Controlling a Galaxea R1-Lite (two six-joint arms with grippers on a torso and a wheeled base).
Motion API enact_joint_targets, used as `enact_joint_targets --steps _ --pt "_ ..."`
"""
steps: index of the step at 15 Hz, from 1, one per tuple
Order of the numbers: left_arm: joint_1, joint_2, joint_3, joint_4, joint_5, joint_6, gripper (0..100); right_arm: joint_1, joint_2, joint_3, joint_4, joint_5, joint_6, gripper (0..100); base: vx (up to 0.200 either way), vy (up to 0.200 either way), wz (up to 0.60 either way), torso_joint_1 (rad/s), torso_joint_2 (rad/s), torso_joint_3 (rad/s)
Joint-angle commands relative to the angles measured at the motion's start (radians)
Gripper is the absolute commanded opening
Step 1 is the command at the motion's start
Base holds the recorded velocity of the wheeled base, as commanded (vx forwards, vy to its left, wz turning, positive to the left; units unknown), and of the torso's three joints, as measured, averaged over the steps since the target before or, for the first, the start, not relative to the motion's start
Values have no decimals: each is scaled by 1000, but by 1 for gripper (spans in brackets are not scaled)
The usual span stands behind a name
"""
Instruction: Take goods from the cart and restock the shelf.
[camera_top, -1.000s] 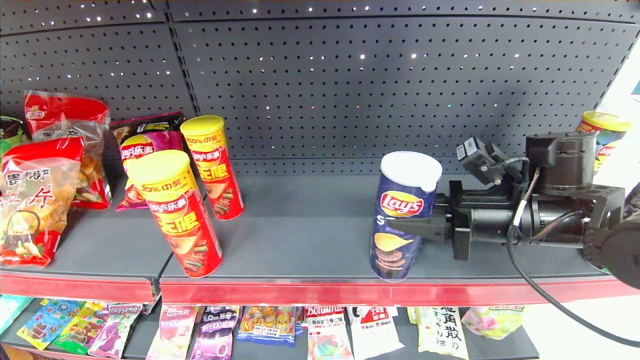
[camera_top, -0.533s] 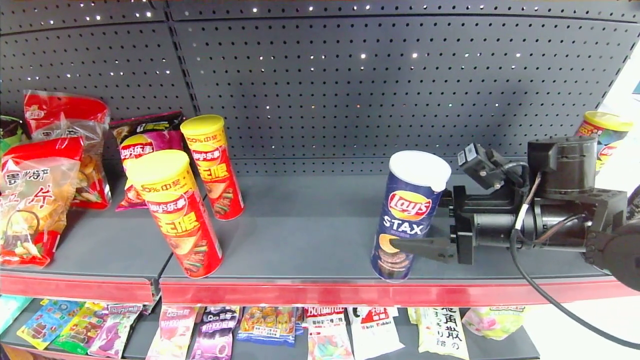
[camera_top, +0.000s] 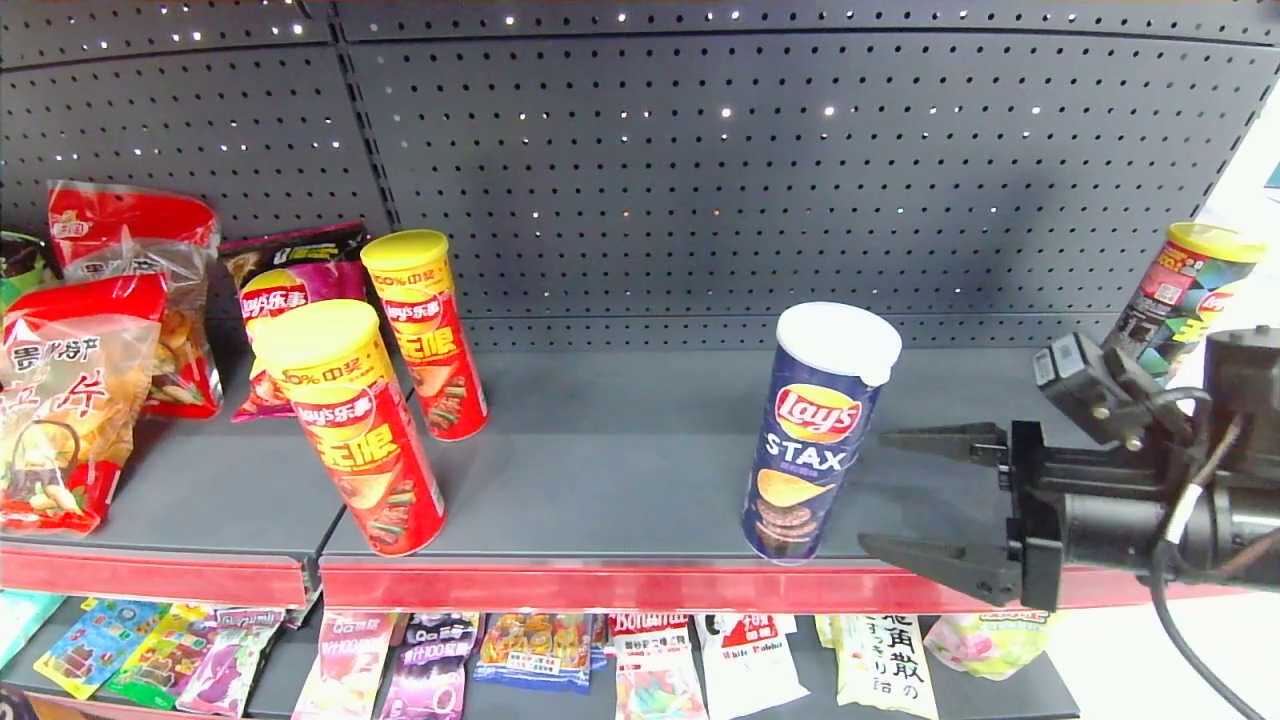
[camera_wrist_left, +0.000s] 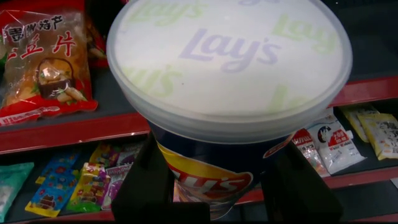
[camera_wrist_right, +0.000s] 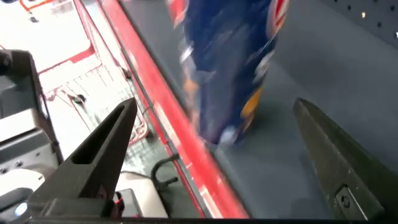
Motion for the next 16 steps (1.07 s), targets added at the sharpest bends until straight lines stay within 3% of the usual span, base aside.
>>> enact_joint_targets --steps 1,6,7,8,9,11,13,15,16 --pt "0 5 10 0 -14 0 0 -6 -162 94 -1 -59 -2 100 0 0 0 0 0 0" --pt "-2 20 -6 -3 -82 0 0 -6 -558 301 10 -570 46 100 0 0 0 0 0 0" --pt "-2 26 -10 -3 -92 0 0 -6 -644 332 13 -654 58 100 0 0 0 0 0 0" --pt "-2 28 -12 -3 -94 0 0 -6 -656 335 13 -666 58 100 0 0 0 0 0 0" --pt "-3 37 -15 -5 -112 -3 0 -20 -791 359 16 -797 66 100 0 0 0 0 0 0" --pt "-3 38 -15 -5 -134 -3 0 -112 -866 338 14 -857 104 100 0 0 0 0 0 0" --pt "-3 67 -30 -9 -165 -3 0 -233 -906 335 18 -849 147 100 0 0 0 0 0 0" --pt "-3 112 -33 -55 -195 -7 0 -252 -1023 381 79 -857 149 100 0 0 0 0 0 0" --pt "-3 129 -27 -86 -200 -7 0 -255 -1089 373 174 -872 149 100 0 0 0 0 0 0"
